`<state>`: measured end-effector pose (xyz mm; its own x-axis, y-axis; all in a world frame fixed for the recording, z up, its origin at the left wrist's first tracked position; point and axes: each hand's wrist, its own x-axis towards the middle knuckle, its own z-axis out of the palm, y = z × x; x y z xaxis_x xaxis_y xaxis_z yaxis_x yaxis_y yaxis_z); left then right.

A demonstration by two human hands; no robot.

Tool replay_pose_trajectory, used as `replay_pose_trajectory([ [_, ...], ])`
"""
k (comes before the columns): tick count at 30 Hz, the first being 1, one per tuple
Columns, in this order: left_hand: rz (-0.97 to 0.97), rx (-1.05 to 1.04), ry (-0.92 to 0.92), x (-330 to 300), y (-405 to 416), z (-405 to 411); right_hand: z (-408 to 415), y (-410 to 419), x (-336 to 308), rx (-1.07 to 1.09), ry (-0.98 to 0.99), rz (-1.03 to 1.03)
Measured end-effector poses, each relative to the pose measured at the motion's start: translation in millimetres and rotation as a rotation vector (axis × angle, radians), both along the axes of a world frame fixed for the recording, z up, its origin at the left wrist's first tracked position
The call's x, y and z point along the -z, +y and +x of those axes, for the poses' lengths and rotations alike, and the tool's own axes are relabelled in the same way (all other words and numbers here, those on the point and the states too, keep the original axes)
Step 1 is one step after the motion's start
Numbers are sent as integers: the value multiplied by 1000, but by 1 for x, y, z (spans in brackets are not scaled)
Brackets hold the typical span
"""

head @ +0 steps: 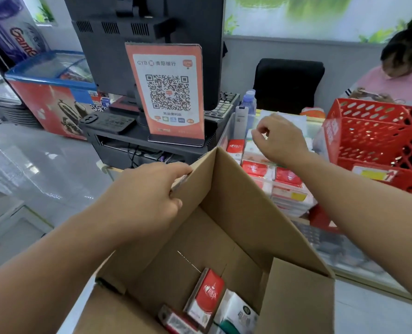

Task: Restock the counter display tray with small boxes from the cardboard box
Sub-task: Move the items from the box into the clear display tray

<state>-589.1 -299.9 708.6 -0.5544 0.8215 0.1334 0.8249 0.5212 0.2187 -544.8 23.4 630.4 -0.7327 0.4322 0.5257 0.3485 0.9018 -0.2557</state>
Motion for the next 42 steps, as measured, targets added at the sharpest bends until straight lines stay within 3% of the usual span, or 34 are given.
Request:
replay_pose_trajectory([
  [4, -7, 34, 5, -3, 10, 12, 38, -43, -38, -175, 143, 91],
  [7, -21, 71, 7, -4, 16, 22, 83, -84, -52, -435, 29, 156],
  [10, -26, 105, -15, -7, 23, 32, 126, -123, -43, -654, -421, 130],
  [14, -39, 153, -53, -10, 32, 45, 157, -162, 8, -595, -1069, 88],
  [20, -3, 181, -45, -12, 39, 58, 184, -185, 86, -430, -1497, -142],
  [34, 17, 167, 0, -17, 35, 66, 185, -172, 123, -200, -1303, -138],
  [42, 17, 155, 12, -14, 26, 67, 187, -156, 137, -43, -1083, -149],
])
